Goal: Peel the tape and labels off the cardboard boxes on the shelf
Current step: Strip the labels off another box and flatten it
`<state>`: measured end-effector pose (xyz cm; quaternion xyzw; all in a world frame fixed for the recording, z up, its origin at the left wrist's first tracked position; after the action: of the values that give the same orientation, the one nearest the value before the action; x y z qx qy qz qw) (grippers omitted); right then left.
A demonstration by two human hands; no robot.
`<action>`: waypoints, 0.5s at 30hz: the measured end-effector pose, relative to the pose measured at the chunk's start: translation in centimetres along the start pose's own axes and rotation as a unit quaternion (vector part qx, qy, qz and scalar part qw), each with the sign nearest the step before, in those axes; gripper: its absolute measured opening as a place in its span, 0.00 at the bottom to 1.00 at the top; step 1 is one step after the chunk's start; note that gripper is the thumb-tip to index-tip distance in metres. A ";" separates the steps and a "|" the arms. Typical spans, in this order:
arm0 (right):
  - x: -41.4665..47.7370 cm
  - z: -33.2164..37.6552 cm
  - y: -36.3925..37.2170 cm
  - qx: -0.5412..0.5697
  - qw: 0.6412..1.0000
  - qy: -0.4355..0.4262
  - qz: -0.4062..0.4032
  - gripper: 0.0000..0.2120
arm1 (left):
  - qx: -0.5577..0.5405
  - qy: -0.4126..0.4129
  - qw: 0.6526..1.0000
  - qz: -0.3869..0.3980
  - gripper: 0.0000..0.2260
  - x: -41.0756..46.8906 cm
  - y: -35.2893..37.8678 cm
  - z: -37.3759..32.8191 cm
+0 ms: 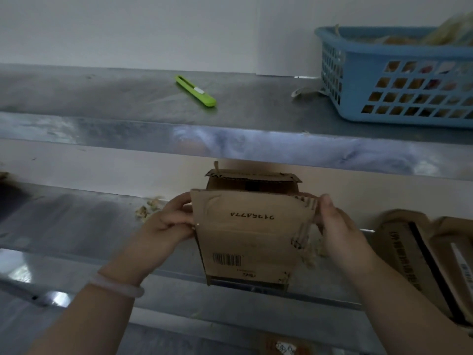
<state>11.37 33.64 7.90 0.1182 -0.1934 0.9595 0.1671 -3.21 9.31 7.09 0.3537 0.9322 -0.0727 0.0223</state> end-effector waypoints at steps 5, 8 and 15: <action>2.7 1.5 -1.4 -0.100 0.994 -0.004 0.041 0.09 | 0.033 -0.087 0.995 -0.024 0.23 1.5 -1.3 -1.8; 3.2 2.3 -1.8 -0.136 0.986 -0.029 0.092 0.13 | 0.018 -0.129 0.991 -0.033 0.20 2.3 -1.2 -2.4; 3.8 2.2 0.0 -0.309 0.934 -0.031 0.178 0.51 | 0.270 -0.073 0.960 0.007 0.32 2.8 0.2 -3.9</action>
<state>8.28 33.80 11.03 0.0541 -0.5031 0.8624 0.0156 -5.08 11.88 10.64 0.3465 0.8713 -0.3476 -0.0052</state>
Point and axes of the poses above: each hand's wrist, its own x-axis towards the middle knuckle, its own y-axis out of the palm, z = x × y, the point moved 3 cm from there along x, towards the middle knuckle, and after that the axes turned 12 degrees about -y, right-handed, at the moved point
